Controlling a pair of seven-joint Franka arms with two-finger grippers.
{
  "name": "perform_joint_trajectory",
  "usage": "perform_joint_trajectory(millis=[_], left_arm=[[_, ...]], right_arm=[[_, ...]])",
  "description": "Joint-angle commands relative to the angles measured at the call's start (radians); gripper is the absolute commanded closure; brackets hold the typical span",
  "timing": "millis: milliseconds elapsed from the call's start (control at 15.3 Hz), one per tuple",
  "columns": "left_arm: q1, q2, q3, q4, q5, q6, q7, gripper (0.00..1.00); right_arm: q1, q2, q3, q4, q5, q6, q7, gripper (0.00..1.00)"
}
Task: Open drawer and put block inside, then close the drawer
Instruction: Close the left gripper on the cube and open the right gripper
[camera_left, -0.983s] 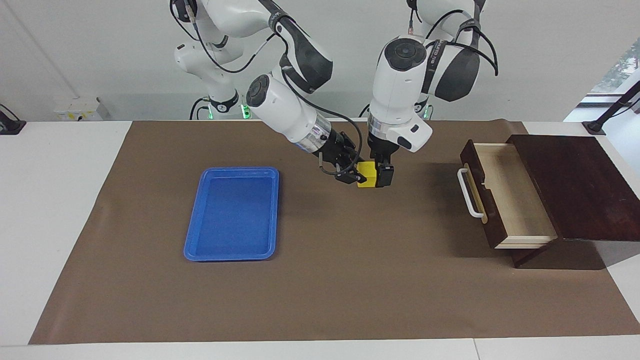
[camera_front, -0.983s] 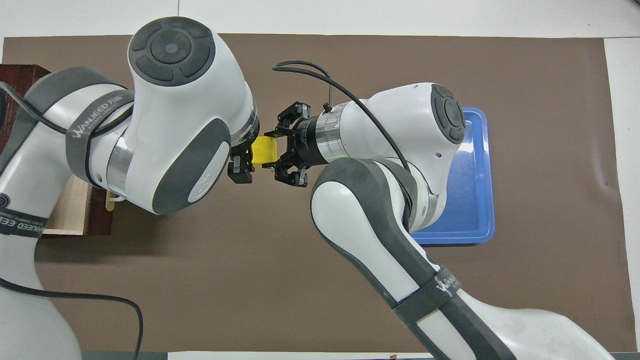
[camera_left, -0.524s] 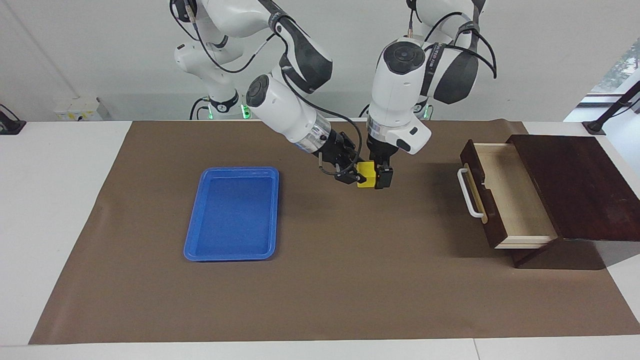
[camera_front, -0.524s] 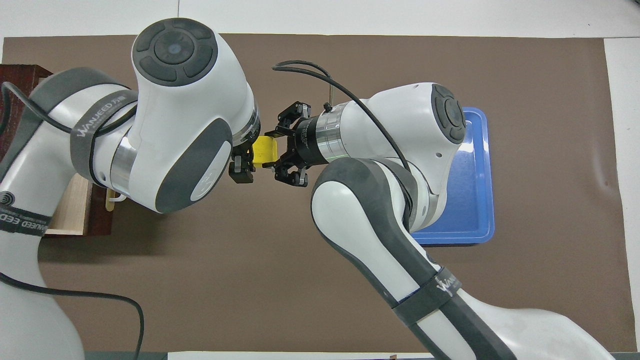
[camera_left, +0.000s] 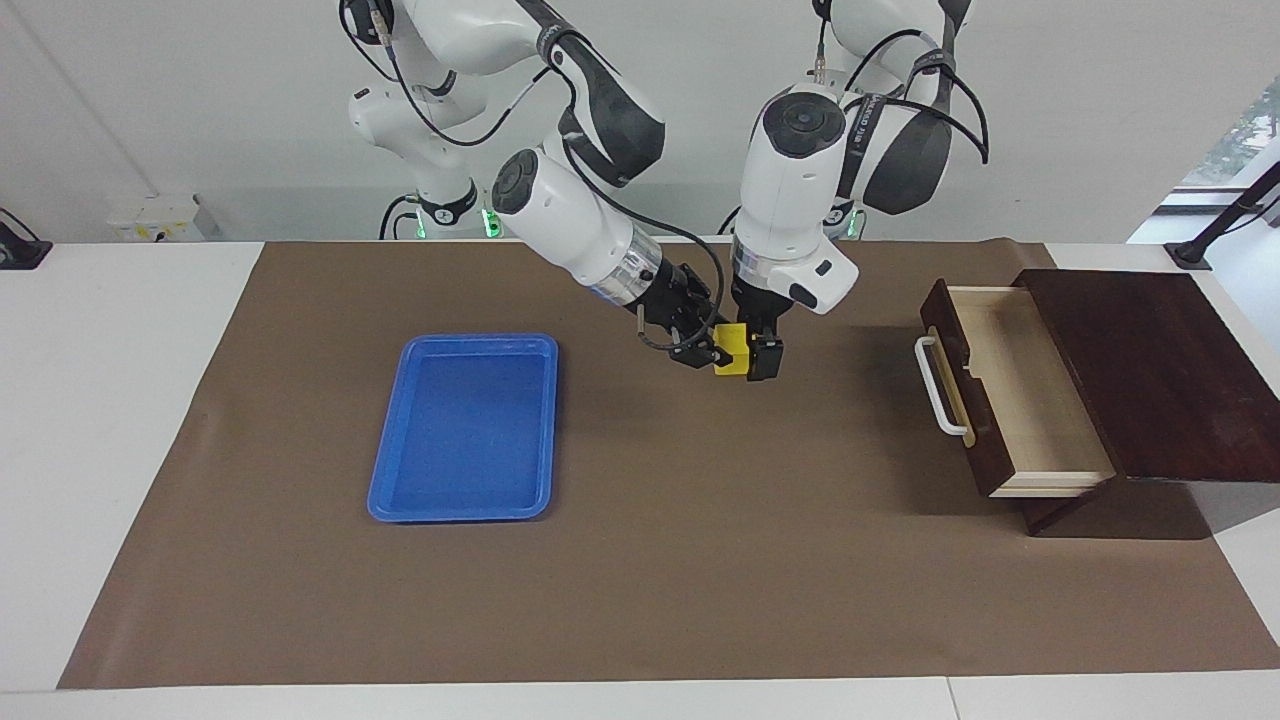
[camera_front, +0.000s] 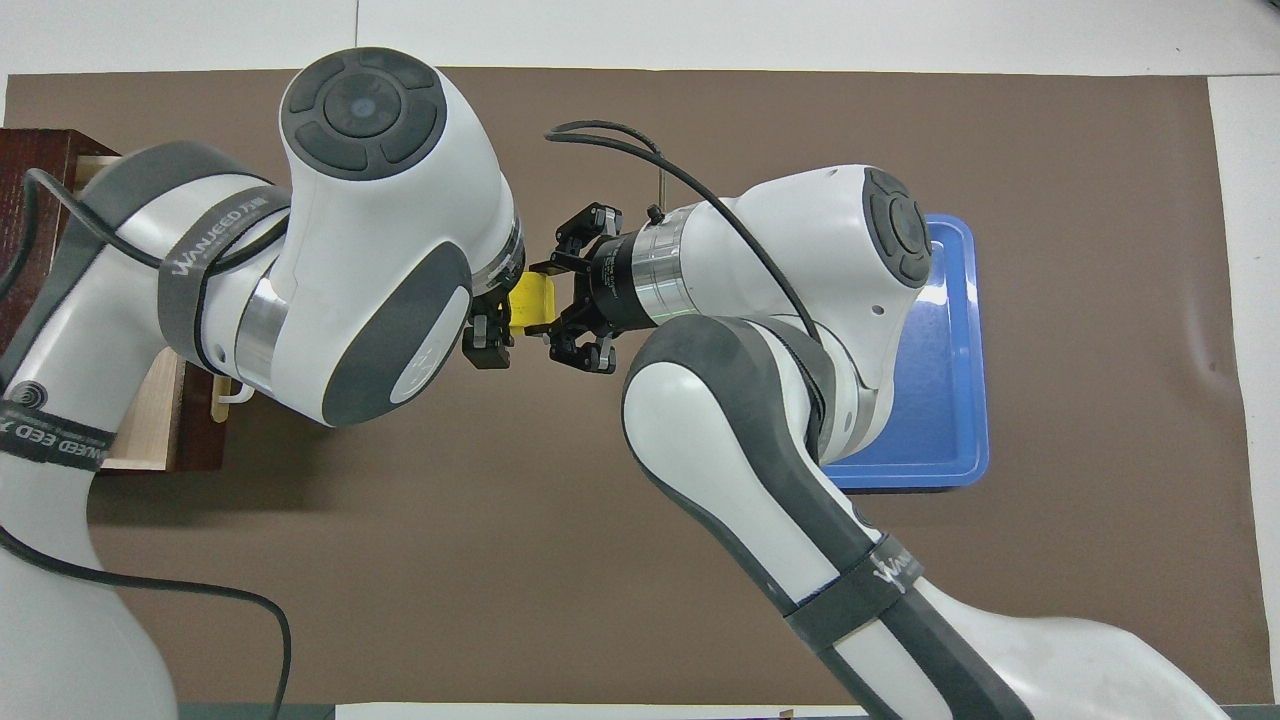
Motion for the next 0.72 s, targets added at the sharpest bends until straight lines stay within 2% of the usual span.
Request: perform_joint_trajectory(millis=[0, 66, 131, 197, 328, 655], left_arm=[[-0.018, -0.012, 0.013, -0.022, 0.012, 0.02, -0.017, 0.23], [-0.018, -0.013, 0.013, -0.022, 0.012, 0.02, -0.017, 0.37], [-0.021, -0.013, 0.013, -0.022, 0.013, 0.022, -0.017, 0.44], [-0.03, -0.013, 0.013, -0.022, 0.013, 0.023, -0.017, 0.57], [-0.033, -0.013, 0.013, -0.022, 0.018, 0.023, -0.014, 1.0], [-0.039, -0.013, 0.011, -0.026, 0.021, 0.046, 0.015, 1.0]], right_arm=[[-0.007, -0.026, 0.003, -0.027, 0.026, 0.006, 0.0, 1.0], [-0.007, -0.026, 0.003, -0.028, 0.026, 0.004, 0.0, 1.0], [-0.007, -0.026, 0.003, -0.028, 0.024, 0.004, 0.0, 1.0], [-0.007, -0.026, 0.003, -0.027, 0.026, 0.004, 0.0, 1.0], [-0.007, -0.026, 0.003, -0.028, 0.026, 0.004, 0.0, 1.0], [-0.007, -0.026, 0.003, -0.027, 0.027, 0.006, 0.0, 1.0]])
